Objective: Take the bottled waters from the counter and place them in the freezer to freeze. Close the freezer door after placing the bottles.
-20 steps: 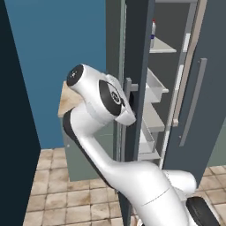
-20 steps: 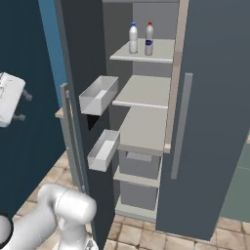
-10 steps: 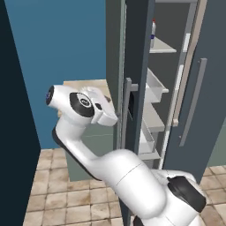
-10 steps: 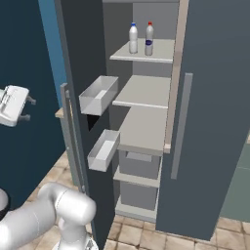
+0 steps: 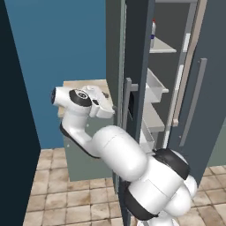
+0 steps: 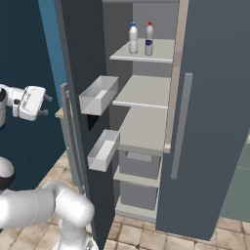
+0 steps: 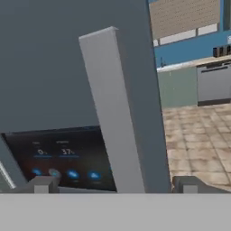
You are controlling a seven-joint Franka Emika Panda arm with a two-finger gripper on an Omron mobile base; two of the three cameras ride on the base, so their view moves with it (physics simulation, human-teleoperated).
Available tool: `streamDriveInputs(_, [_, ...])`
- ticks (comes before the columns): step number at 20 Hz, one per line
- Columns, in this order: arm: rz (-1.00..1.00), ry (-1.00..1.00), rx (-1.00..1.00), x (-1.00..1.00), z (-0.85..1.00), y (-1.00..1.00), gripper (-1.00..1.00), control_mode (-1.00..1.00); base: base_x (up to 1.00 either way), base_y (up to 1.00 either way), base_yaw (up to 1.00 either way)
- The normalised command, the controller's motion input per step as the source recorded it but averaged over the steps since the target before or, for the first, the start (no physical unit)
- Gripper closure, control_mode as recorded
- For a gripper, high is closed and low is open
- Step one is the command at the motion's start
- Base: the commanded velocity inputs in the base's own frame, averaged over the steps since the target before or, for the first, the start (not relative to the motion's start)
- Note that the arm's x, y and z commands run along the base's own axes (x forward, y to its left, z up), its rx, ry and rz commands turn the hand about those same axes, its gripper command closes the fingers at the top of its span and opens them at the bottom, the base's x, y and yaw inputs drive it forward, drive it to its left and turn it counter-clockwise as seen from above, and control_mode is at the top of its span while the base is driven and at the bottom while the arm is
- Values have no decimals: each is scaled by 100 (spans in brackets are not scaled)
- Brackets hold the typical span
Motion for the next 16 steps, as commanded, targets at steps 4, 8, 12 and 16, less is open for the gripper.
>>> streamDriveInputs(4, [-6,0,-2,74,-10,-1,-100,-100,0,0,0])
streamDriveInputs(8, [-4,0,0,52,0,-20,-100,-100,0,0,0])
streamDriveInputs(12, [2,0,0,17,0,-36,-100,-100,0,0,0])
streamDriveInputs(16, [12,-7,0,-18,0,-66,-100,-100,0,0,0])
